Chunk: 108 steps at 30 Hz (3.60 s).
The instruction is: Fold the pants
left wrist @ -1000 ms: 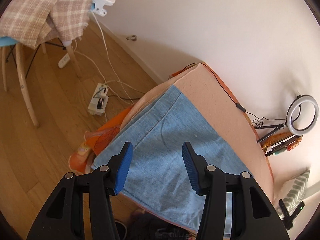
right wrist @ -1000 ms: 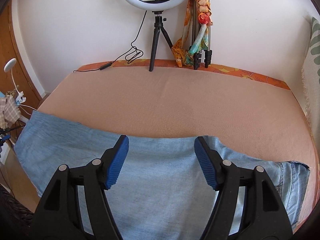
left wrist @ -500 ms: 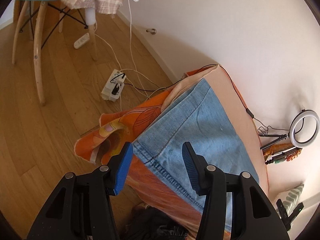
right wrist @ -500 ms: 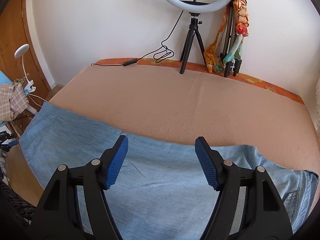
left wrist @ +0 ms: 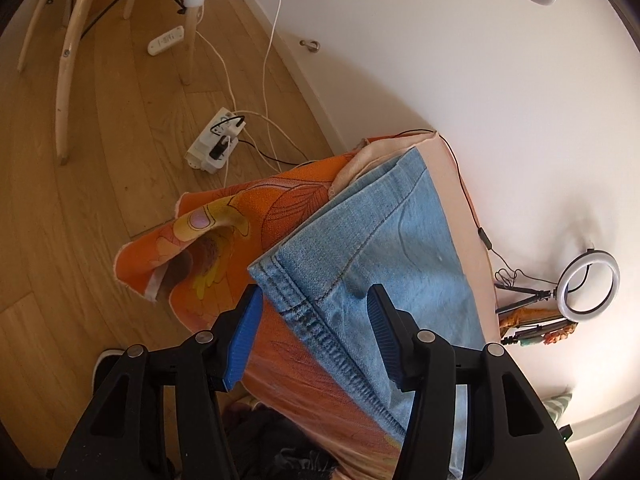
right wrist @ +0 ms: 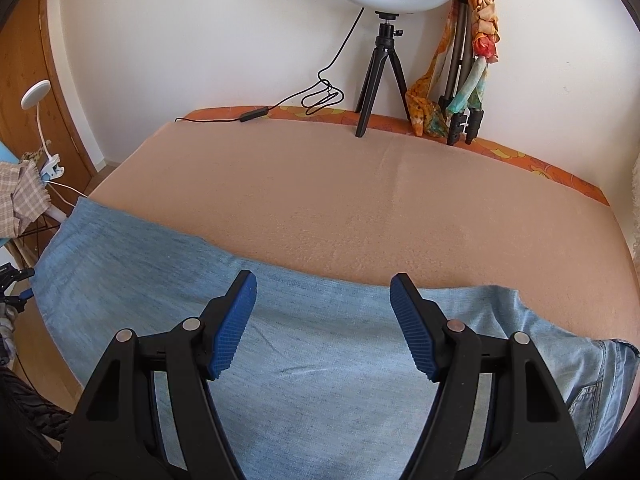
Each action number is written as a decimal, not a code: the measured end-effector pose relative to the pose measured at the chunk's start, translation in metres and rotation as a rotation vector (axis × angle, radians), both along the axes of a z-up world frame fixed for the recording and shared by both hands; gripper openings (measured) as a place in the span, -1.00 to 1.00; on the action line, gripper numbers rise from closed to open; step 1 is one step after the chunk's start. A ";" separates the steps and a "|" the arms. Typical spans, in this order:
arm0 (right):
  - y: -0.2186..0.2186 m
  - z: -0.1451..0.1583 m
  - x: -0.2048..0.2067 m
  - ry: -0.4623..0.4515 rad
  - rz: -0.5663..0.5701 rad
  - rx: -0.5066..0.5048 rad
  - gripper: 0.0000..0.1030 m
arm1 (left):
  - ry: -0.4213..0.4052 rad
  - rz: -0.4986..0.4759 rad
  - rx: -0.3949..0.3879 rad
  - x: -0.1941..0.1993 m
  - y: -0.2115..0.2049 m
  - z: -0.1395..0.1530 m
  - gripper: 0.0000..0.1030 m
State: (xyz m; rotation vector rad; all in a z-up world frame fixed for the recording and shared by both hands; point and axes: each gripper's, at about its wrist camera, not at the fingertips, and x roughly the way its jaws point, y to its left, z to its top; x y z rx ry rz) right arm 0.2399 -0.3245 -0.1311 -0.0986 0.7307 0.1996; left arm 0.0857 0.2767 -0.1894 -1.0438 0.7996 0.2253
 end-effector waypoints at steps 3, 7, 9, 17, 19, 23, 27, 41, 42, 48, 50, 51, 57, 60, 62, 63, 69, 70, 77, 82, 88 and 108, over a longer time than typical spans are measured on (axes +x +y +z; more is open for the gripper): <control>-0.003 0.001 0.001 0.001 -0.010 0.007 0.39 | -0.017 0.008 -0.001 0.002 -0.002 -0.001 0.03; -0.002 0.002 0.001 0.002 -0.008 0.013 0.39 | -0.068 0.049 0.031 -0.001 -0.007 0.007 -0.02; 0.000 0.000 0.003 0.005 -0.010 0.000 0.39 | -0.084 0.044 0.080 -0.001 -0.012 0.017 -0.02; 0.004 -0.002 0.008 0.016 -0.006 0.002 0.39 | -0.076 -0.032 0.235 0.014 -0.026 0.036 -0.06; 0.007 -0.001 0.007 0.012 -0.001 0.001 0.39 | -0.051 -0.030 0.244 0.017 -0.025 0.032 -0.06; 0.010 0.000 0.006 0.005 0.009 -0.007 0.39 | -0.004 -0.042 0.322 0.022 -0.028 0.031 -0.47; 0.012 -0.001 0.006 0.005 0.014 -0.014 0.39 | -0.029 -0.072 0.433 0.025 -0.036 0.038 -0.70; 0.035 -0.010 0.001 0.014 0.078 -0.066 0.39 | -0.019 -0.054 0.364 0.029 -0.027 0.029 -0.66; 0.037 -0.009 0.001 0.014 0.083 -0.065 0.39 | -0.020 -0.056 0.367 0.029 -0.028 0.028 -0.66; 0.047 -0.009 -0.003 0.021 0.109 -0.044 0.40 | -0.052 -0.091 0.433 0.030 -0.040 0.041 -0.77; 0.053 -0.008 -0.006 0.025 0.116 -0.021 0.40 | -0.080 -0.133 0.450 0.032 -0.051 0.052 -0.77; 0.057 -0.008 -0.007 0.032 0.128 -0.002 0.40 | -0.092 -0.155 0.465 0.034 -0.056 0.058 -0.77; 0.102 -0.007 -0.006 0.112 0.251 0.144 0.41 | -0.163 -0.373 0.588 0.049 -0.108 0.085 -0.79; 0.133 -0.010 0.009 0.197 0.328 0.267 0.50 | -0.191 -0.480 0.634 0.051 -0.137 0.086 -0.79; 0.160 -0.015 0.027 0.279 0.386 0.364 0.51 | -0.201 -0.532 0.618 0.051 -0.148 0.083 -0.79; 0.175 -0.019 0.037 0.317 0.412 0.400 0.51 | -0.205 -0.546 0.611 0.050 -0.151 0.081 -0.79; 0.278 -0.054 0.089 0.536 0.539 0.472 0.51 | -0.237 -0.546 0.506 0.045 -0.145 0.080 -0.79; 0.293 -0.063 0.096 0.579 0.555 0.496 0.51 | -0.249 -0.543 0.500 0.044 -0.144 0.083 -0.79; 0.366 -0.092 0.130 0.677 0.561 0.564 0.52 | -0.295 -0.568 0.469 0.041 -0.146 0.093 -0.79; 0.388 -0.094 0.148 0.633 0.506 0.446 0.51 | -0.301 -0.620 0.455 0.043 -0.159 0.093 -0.80; 0.391 -0.103 0.160 0.622 0.447 0.399 -0.40 | -0.305 -0.623 0.451 0.045 -0.160 0.095 -0.80; 0.274 -0.020 0.120 0.351 0.359 0.314 -0.86 | -0.375 -0.814 0.459 0.042 -0.239 0.105 -0.79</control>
